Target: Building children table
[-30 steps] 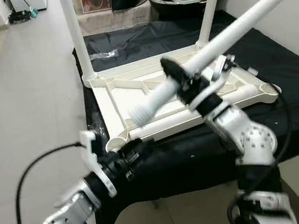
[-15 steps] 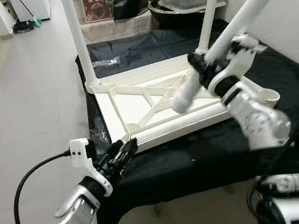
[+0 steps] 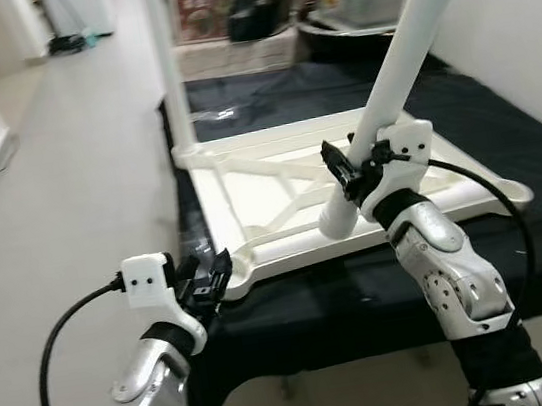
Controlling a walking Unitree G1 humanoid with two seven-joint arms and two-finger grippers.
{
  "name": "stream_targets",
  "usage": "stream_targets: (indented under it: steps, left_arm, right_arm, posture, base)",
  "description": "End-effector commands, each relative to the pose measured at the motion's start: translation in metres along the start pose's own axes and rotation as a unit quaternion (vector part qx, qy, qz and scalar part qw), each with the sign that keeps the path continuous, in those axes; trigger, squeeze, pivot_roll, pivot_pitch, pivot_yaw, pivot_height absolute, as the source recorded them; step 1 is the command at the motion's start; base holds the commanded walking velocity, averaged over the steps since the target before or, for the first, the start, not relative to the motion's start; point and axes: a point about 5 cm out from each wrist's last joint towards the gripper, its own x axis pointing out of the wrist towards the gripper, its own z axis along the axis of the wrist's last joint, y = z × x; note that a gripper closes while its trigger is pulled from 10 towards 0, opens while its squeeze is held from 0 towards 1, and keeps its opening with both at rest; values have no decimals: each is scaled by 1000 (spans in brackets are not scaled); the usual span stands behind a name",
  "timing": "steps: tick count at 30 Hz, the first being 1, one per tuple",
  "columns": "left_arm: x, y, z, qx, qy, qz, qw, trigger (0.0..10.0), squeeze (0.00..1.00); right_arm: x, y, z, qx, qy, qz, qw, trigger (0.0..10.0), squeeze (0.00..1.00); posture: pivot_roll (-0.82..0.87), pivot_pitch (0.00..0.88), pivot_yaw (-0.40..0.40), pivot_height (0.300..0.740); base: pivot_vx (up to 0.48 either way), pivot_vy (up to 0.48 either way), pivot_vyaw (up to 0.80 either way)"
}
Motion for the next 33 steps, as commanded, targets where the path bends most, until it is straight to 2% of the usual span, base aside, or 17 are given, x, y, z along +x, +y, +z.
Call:
stream_targets:
  steps: [1,6,10,27,33]
  left_arm:
    - [2,-2,1,12,-8,16,1000,10000,0]
    - [2,-1,2,14,-11,22,1000,10000,0]
    - [3,2,1,15,-12,40,999,10000,0]
    - [3,7,1,14,-14,67,998,10000,0]
    - [3,9,0,19,-12,80,997,10000,0]
  right_arm:
    - [2,2,9,-11,-24,2,1000,10000,0]
    - [3,4,11,-11,-26,7,1000,10000,0]
    - [3,15,10,4,-30,27,999,10000,0]
    - [7,21,9,18,-36,35,999,10000,0]
    - [8,21,6,40,-29,24,998,10000,0]
  posture:
    - [89,52,-62,740]
    - [88,52,-64,740]
    - [92,51,-72,740]
    - [92,58,-76,740]
    - [94,66,-82,740]
  base:
    - [0,0,794]
    - [0,0,794]
    - [0,0,794]
    - [0,0,794]
    - [0,-63,0]
